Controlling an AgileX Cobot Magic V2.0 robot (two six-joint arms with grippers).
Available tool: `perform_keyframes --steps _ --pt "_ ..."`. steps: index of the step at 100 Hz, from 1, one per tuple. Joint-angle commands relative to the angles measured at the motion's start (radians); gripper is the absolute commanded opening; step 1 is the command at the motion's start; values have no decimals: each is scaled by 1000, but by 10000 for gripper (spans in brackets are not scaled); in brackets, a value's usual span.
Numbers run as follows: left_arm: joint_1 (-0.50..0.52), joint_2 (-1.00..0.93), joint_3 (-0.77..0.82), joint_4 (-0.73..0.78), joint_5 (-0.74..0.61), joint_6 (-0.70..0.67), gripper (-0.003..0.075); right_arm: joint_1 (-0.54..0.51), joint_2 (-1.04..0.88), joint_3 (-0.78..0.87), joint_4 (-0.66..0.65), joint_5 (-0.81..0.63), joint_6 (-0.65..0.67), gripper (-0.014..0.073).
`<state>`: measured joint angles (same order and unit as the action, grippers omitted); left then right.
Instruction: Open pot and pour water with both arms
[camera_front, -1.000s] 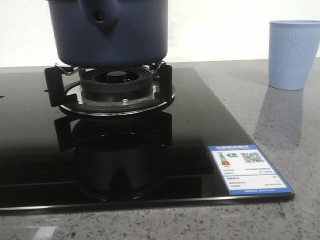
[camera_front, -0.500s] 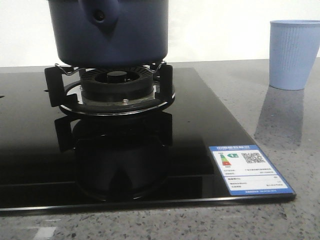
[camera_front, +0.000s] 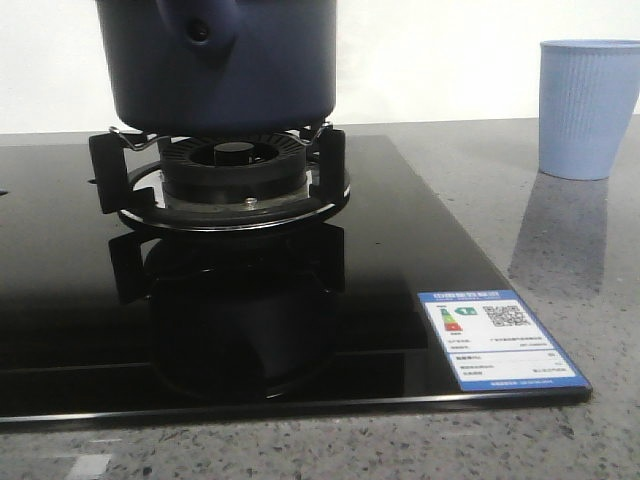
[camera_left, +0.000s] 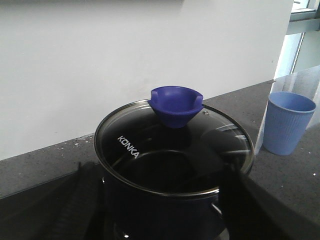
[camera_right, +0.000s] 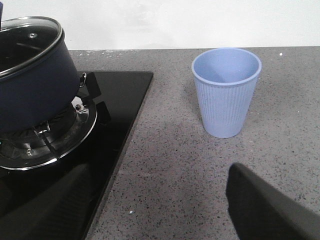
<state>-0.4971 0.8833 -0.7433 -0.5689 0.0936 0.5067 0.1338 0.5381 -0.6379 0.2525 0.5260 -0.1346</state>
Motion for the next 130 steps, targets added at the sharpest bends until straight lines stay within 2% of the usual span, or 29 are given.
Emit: perform_keyframes --steps 1,24,61,94,104,119,130 --pt "-38 56 -50 -14 -136 1 494 1 11 -37 8 -64 -13 515" --pt "-90 234 -144 -14 -210 1 551 1 11 -37 8 -66 -13 516" --pt "-90 474 -334 -15 -224 1 552 1 11 -37 8 -66 -13 515" --pt "-90 553 -397 -15 -244 1 543 1 11 -37 8 -64 -13 516" --pt "-90 553 -397 -15 -244 1 497 1 11 -37 8 -64 -15 515" --pt "-90 553 -397 -15 -244 1 365 1 11 -37 8 -64 -15 516" --pt "-90 542 -397 -15 -244 1 337 1 11 -37 -6 -64 -15 515"
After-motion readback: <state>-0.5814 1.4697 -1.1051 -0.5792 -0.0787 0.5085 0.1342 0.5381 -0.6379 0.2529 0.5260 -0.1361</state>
